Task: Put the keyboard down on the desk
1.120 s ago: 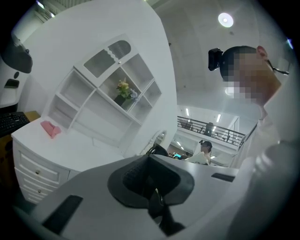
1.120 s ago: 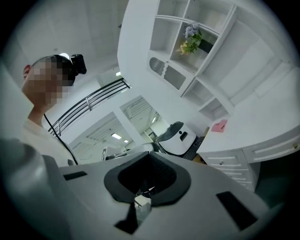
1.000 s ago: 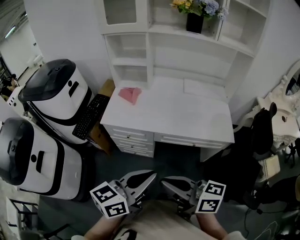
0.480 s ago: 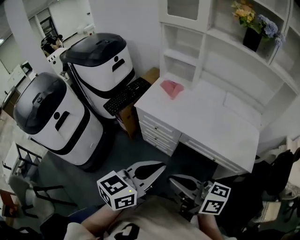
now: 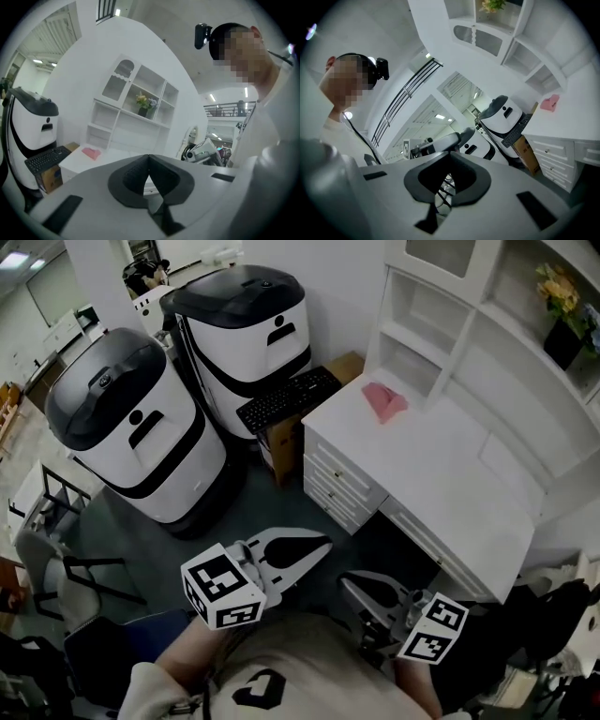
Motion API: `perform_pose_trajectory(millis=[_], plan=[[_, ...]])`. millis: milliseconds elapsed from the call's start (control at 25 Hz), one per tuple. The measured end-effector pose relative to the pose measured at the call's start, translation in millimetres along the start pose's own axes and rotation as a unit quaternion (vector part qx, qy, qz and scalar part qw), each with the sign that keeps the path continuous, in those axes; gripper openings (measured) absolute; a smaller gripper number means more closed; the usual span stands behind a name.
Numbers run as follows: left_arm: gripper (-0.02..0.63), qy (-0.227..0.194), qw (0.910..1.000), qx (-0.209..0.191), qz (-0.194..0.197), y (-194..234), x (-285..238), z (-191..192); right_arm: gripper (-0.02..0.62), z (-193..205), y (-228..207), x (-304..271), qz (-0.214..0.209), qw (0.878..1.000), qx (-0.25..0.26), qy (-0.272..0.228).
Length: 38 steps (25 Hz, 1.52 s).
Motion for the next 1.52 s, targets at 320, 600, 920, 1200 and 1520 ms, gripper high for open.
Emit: perform_pose_trajectory(millis=[320,600,920,1200,1520], plan=[[0.012,-0.032,0.9988,0.000,-0.036,67.3,19.2,-22.0,0.026,1.8,-5.1,-47.6,0.029,0.998,0.046,0.039],[0.012,-0.024,0.9994,0.025,-0.011,108.2,35.1,-19.9,0.026,9.2,-18.6,-106.0,0.050,0.996,0.045,0.063],[0.012,-0.031,0.9990,0.032,-0.010,162.2,55.7,-35.1,0.026,12.3,-34.7,-165.6,0.065,0.994,0.046,0.073],[0.012,-0.045,0.9973,0.055,-0.020,204.7,80.1,-46.5,0.026,18.1,-49.7,-207.3,0.079,0.993,0.029,0.088],[0.012,-0.042,0.9961,0.060,-0.048,242.7,104.4,-51.7,0.026,26.6,-60.7,-251.0,0.068,0.991,0.016,0.119]])
Point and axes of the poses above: the fingertips, and each gripper's own axes: x backward along the fingers, y to its left, z out of its underside, the point moved 7 cm from there along x, backward along the fingers, and after that the axes turned 13 degrees about -y, right-handed, at the moved point
